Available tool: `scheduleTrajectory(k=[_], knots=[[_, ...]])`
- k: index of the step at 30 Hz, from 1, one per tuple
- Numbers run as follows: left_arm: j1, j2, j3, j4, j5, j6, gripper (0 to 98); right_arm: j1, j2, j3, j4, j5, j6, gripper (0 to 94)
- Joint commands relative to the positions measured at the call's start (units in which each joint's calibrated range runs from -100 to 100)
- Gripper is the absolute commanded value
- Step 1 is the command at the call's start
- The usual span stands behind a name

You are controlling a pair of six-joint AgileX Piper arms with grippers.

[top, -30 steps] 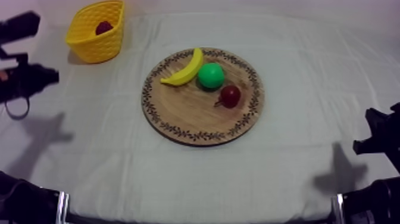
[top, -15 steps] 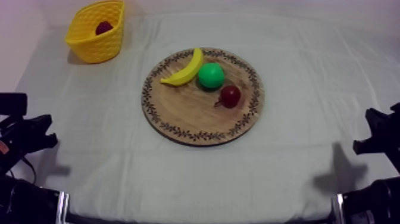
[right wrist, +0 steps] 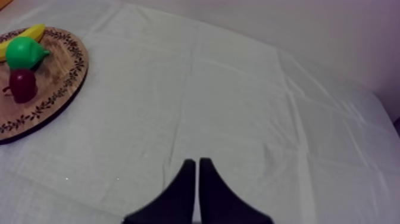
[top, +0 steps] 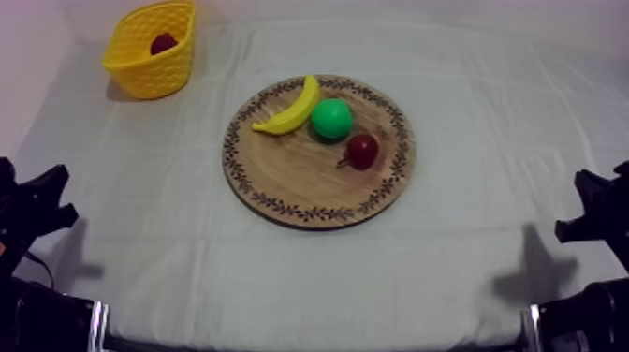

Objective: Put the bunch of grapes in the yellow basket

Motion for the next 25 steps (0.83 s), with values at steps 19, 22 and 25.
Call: scheduleTrajectory(k=[19, 22, 25], knots=[[0.43, -1.71, 0.35, -0.24, -0.44, 5.20, 0.0, 0.01, 0.02, -0.01, 0.01, -0.02, 0.01, 0.3], [0.43, -1.71, 0.35, -0.24, -0.44, 5.21, 0.0, 0.01, 0.02, -0.01, 0.01, -0.02, 0.02, 0.3], [0.43, -1.71, 0.35, -0.24, -0.44, 5.20, 0.0, 0.01, 0.02, -0.01, 0.01, -0.02, 0.00, 0.3]])
